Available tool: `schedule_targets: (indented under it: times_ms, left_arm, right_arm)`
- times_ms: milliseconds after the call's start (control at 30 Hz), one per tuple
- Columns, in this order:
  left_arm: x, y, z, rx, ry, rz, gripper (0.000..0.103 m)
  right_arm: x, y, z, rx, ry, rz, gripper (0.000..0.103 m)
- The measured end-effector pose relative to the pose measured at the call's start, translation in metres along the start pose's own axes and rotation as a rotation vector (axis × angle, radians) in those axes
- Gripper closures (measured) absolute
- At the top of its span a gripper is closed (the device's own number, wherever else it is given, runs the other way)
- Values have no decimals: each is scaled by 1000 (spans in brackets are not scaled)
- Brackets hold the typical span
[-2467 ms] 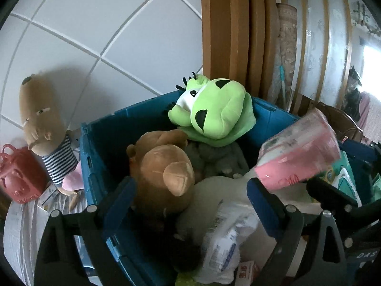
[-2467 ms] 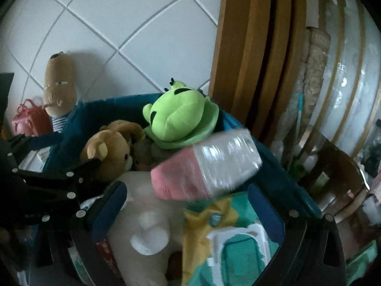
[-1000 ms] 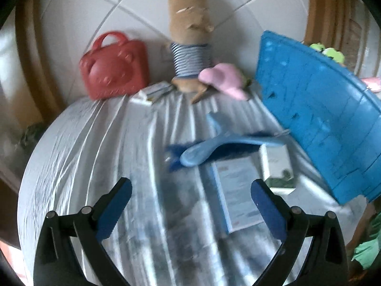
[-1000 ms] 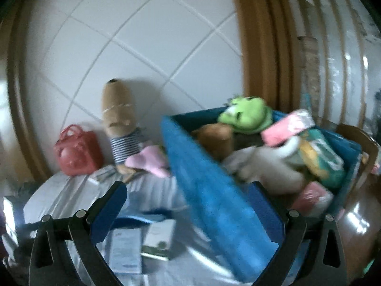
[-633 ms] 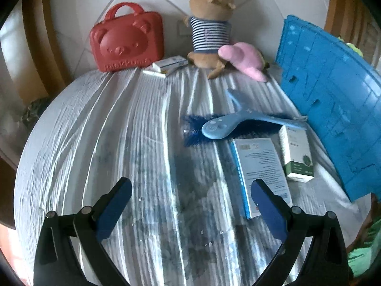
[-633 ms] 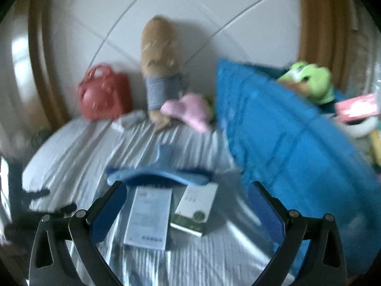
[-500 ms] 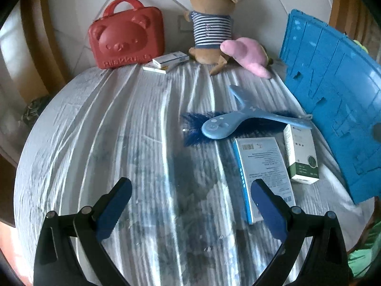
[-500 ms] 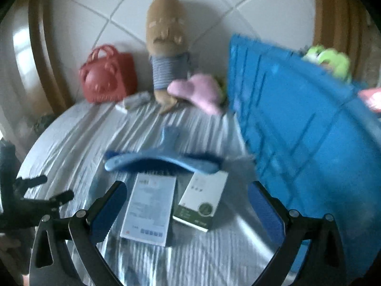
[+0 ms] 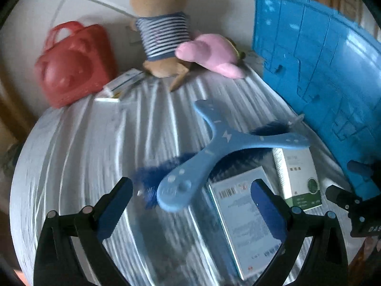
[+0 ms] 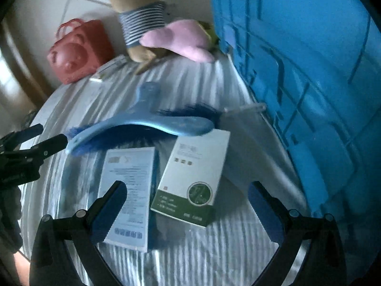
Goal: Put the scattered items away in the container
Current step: 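Grasp the blue three-armed brush with left tool while right tool grasps the white-green patch box, then carry the blue brush and patch box with both tools over the crate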
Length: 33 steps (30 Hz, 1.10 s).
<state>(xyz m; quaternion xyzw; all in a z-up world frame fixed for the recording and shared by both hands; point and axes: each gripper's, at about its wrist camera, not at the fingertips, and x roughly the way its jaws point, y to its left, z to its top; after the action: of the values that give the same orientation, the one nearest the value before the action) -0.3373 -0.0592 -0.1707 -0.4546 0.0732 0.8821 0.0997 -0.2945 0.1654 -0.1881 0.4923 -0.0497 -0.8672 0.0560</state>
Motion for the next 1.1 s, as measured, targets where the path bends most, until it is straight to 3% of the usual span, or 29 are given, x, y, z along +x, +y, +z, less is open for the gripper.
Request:
schedule_targets:
  times_ms: [167, 367, 533, 700, 800, 900, 933, 967, 1000, 1100]
  left_arm:
    - [48, 3, 20, 122, 29, -107, 2]
    - [107, -9, 29, 231, 86, -214, 3]
    - [134, -14, 28, 233, 131, -260, 25]
    - [135, -12, 28, 233, 130, -306, 30]
    - [145, -13, 27, 243, 162, -312, 52]
    - [140, -10, 23, 223, 152, -331, 69]
    - [134, -8, 22, 216, 137, -325, 69]
    - [129, -7, 21, 210, 122, -319, 69]
    - [122, -5, 20, 208, 103, -310, 69]
    - [98, 4, 18, 183, 46, -282, 70]
  right_arm:
    - [34, 1, 2, 166, 12, -92, 0]
    - [76, 1, -4, 280, 47, -223, 0]
    - [93, -3, -4, 322, 53, -245, 0]
    - [94, -7, -4, 350, 48, -255, 0]
    - [100, -3, -5, 335, 59, -276, 0]
    - [102, 3, -7, 307, 63, -297, 0]
    - [101, 4, -8, 303, 63, -299, 2]
    - [98, 6, -8, 295, 59, -305, 17]
    - [95, 9, -8, 285, 54, -313, 25]
    - [87, 15, -7, 273, 48, -281, 25]
